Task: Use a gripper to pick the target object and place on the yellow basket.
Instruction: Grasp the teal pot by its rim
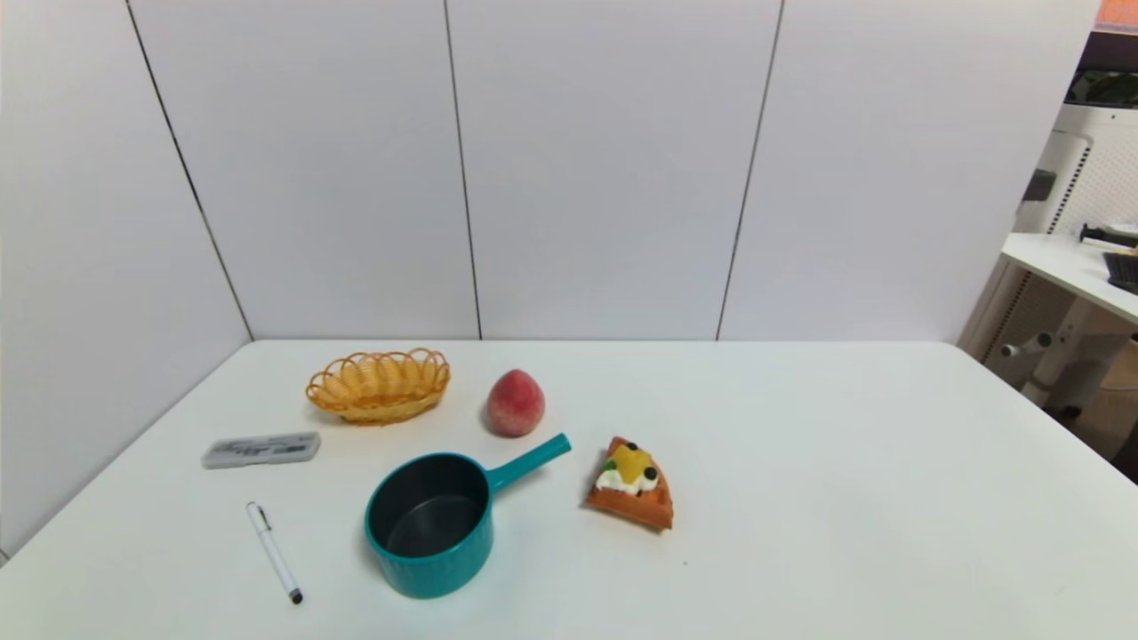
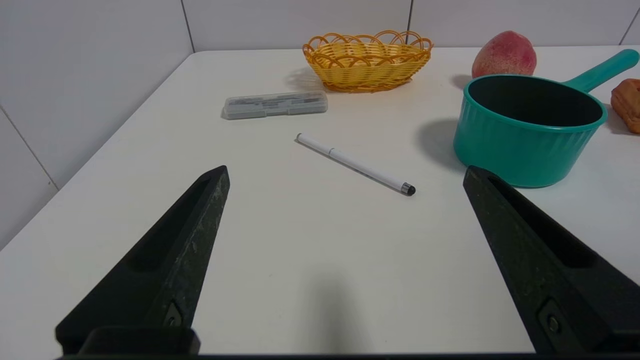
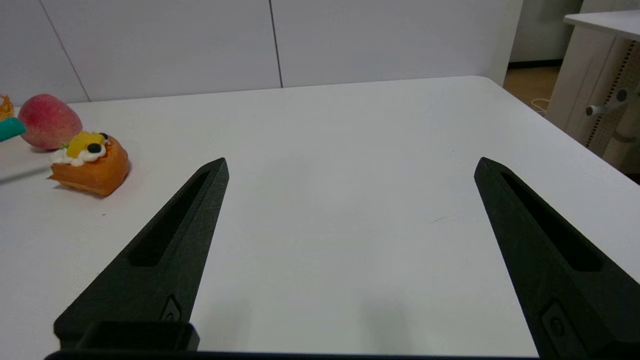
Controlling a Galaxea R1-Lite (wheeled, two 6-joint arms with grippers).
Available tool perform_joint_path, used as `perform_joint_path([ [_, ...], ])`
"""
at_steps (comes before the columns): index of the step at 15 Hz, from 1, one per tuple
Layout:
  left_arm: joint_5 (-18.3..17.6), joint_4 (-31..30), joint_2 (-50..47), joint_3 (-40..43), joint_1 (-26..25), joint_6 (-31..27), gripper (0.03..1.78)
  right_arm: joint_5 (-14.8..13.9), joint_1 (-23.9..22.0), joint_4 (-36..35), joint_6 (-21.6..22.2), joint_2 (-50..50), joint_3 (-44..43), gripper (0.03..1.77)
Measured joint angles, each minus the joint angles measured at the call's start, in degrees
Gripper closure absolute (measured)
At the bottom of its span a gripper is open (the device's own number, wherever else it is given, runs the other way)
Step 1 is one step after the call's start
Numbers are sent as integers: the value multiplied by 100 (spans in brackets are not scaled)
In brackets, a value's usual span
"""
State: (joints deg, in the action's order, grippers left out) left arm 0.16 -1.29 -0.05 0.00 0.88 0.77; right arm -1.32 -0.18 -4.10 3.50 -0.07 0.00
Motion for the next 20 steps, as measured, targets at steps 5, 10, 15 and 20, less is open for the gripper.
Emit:
perform_joint_path([
  [5, 0, 0, 0, 0, 0, 0, 12, 0, 0, 0, 0, 0, 0, 10],
  [10, -2, 0, 0, 0, 0, 0, 12, 0, 0, 0, 0, 0, 0, 10],
  [15, -27, -2, 0, 0, 0, -95, 12, 0, 0, 2, 0, 0, 0, 10],
  [20, -71, 80, 613, -623, 17, -239, 12, 0, 0, 0, 0, 0, 0, 10],
])
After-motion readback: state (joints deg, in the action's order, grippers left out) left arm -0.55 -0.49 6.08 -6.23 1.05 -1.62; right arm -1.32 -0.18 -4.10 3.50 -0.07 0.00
